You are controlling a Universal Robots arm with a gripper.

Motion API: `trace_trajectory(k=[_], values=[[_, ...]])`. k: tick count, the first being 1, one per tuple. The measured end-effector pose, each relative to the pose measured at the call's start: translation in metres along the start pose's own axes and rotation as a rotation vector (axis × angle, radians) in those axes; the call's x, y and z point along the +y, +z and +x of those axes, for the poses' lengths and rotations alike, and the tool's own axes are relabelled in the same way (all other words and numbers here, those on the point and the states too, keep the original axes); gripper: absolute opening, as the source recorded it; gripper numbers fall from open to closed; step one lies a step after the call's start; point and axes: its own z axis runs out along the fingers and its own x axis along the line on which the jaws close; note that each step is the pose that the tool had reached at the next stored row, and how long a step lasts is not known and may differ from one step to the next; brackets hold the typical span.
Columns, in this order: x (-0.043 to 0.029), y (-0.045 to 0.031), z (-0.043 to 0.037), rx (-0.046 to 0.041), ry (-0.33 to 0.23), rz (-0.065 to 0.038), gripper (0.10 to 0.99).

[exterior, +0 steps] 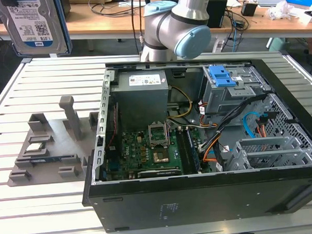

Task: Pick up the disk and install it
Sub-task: 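Pick up the disk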

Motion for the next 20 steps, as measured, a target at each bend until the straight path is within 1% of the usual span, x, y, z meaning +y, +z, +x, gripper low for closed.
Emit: trace_trajectory(k=[3,7,9,12,14,16,19,20], values=[[-0.0077,0.0000,0.0000,0.0000,0.000,0.000,0.365],[-0.0254,0.0001,0.0000,0.0002,0.000,0.000,0.365],[-0.0303,0.0001,-0.0001,0.0003,0.000,0.000,0.365],[-0.0451,0.0001,-0.0001,0.0003,0.000,0.000,0.365],[-0.0568,0.0002,-0.0001,0.0003,0.000,0.000,0.365],[-0.0668,0.0002,-0.0001,0.0003,0.000,0.000,0.365],[-0.0791,0.0003,-0.0002,0.0003,0.000,0.000,0.365],[-0.0815,0.0003,-0.0002,0.0002,0.000,0.000,0.365]])
